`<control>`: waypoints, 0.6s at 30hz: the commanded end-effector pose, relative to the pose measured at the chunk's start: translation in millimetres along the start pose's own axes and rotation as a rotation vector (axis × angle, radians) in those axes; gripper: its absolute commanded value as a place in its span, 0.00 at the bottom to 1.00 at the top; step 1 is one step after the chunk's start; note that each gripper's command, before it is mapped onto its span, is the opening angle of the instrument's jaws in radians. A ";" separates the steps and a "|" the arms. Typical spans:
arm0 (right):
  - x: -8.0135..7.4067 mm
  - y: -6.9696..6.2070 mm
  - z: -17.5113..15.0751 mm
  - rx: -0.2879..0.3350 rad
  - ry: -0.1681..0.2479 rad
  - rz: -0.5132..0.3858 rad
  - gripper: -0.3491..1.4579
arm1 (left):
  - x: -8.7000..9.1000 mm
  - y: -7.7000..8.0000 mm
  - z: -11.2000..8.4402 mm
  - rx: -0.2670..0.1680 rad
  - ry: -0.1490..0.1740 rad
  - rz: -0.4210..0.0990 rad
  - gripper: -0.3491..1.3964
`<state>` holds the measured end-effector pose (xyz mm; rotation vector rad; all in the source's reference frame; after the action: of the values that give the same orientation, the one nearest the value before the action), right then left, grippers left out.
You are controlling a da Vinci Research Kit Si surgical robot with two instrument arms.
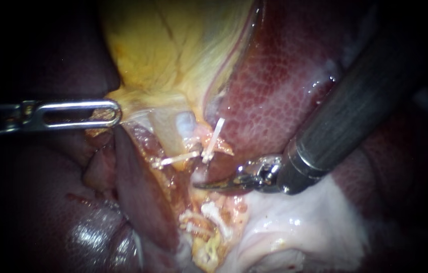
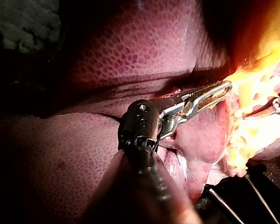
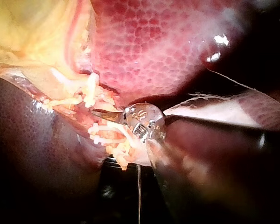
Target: Go back from the cut right tube
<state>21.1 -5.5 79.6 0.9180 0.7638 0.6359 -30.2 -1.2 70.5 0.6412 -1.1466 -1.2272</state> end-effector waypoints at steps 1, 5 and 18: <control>0.0 0.0 0.0 0.004 0.001 0.000 0.00 | 0.0 0.0 0.0 0.001 0.000 0.000 0.00; 0.0 -0.2 0.0 0.019 0.007 0.012 0.00 | 0.0 0.0 0.0 0.001 0.000 0.000 0.00; -0.1 -1.5 0.2 0.031 0.055 0.012 0.92 | 0.0 0.0 0.0 0.001 0.000 0.000 0.00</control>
<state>21.5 -6.5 78.4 0.9359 0.8221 0.6614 -30.1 -1.2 70.5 0.6413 -1.1468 -1.2267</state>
